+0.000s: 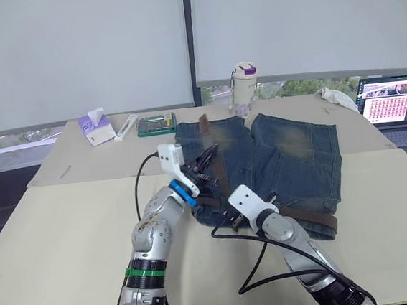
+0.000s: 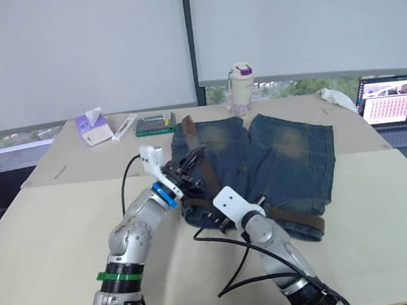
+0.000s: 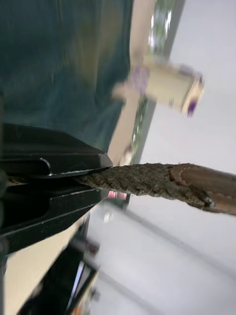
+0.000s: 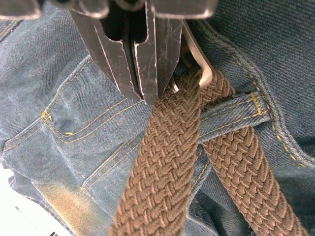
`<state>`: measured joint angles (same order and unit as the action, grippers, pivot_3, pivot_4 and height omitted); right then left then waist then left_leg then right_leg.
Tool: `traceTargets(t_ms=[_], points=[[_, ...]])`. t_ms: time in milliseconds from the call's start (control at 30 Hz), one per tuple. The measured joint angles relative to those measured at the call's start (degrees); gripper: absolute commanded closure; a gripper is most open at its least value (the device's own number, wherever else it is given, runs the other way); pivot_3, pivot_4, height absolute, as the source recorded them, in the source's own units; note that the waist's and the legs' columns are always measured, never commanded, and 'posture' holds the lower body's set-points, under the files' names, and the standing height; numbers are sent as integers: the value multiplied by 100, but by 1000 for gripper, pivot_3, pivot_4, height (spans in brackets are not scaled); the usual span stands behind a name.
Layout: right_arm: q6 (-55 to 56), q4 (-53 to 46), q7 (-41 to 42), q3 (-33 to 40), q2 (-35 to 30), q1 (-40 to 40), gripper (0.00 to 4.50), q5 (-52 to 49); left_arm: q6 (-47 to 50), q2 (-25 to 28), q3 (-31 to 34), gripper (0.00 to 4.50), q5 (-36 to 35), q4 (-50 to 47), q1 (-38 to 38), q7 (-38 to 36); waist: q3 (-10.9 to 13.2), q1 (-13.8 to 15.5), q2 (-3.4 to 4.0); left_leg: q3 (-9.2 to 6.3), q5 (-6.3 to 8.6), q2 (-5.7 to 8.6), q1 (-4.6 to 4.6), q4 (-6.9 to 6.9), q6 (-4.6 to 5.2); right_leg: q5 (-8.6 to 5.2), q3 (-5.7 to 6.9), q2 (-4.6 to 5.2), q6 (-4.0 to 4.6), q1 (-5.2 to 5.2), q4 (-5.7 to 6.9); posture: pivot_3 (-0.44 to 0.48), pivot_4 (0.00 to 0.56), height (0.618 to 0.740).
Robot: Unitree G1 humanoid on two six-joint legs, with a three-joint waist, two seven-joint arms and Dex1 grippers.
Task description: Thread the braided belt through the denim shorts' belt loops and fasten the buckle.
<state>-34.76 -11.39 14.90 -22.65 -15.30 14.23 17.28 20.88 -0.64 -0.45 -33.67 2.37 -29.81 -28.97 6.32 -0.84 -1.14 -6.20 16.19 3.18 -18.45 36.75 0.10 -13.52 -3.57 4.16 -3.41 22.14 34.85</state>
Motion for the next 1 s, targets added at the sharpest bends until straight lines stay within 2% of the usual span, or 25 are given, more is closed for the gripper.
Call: traceTargets(t_ms=[200, 433, 600, 800, 967, 1000], points=[[54, 14, 5, -3, -1, 1, 4482, 41, 378, -324, -604, 4500, -14, 543, -617, -974, 3, -6, 1, 1, 0, 8, -2, 0, 0, -3, 0, 2, -3, 2, 2, 0, 150, 740], [64, 15, 6, 39, -2, -20, 4482, 70, 581, -433, -727, 4500, -26, 597, -695, -1365, 6, 7, 4, -2, 1, 3, -2, 0, 3, -7, 0, 12, -9, 1, 1, 0, 150, 740], [123, 14, 5, 114, 20, -73, 4482, 51, 522, -537, -574, 4500, 65, 620, -637, -1092, 6, 26, 3, -7, 2, 4, -2, 0, 3, -9, 1, 17, -12, -2, 0, 0, 150, 740], [292, -85, 122, 496, 89, -277, 4482, -336, -343, -470, -77, 4500, 673, 1235, -922, -262, 7, 59, 4, -10, 2, 7, -7, -3, 3, -11, 4, 19, -16, 2, -6, 0, 150, 740], [460, -327, 166, 894, 150, -532, 4482, -753, -470, -262, 110, 4500, 686, 1418, -975, -383, 12, 92, 10, -18, 3, 12, -41, -3, 4, -7, 11, 25, -10, 22, -22, 0, 150, 740], [463, -380, 170, 994, 203, -564, 4482, -840, -477, -243, 104, 4500, 686, 1418, -975, -443, 12, 104, 11, -21, 3, 11, -48, -3, 4, 8, 15, 24, 15, 27, -26, 0, 150, 740]])
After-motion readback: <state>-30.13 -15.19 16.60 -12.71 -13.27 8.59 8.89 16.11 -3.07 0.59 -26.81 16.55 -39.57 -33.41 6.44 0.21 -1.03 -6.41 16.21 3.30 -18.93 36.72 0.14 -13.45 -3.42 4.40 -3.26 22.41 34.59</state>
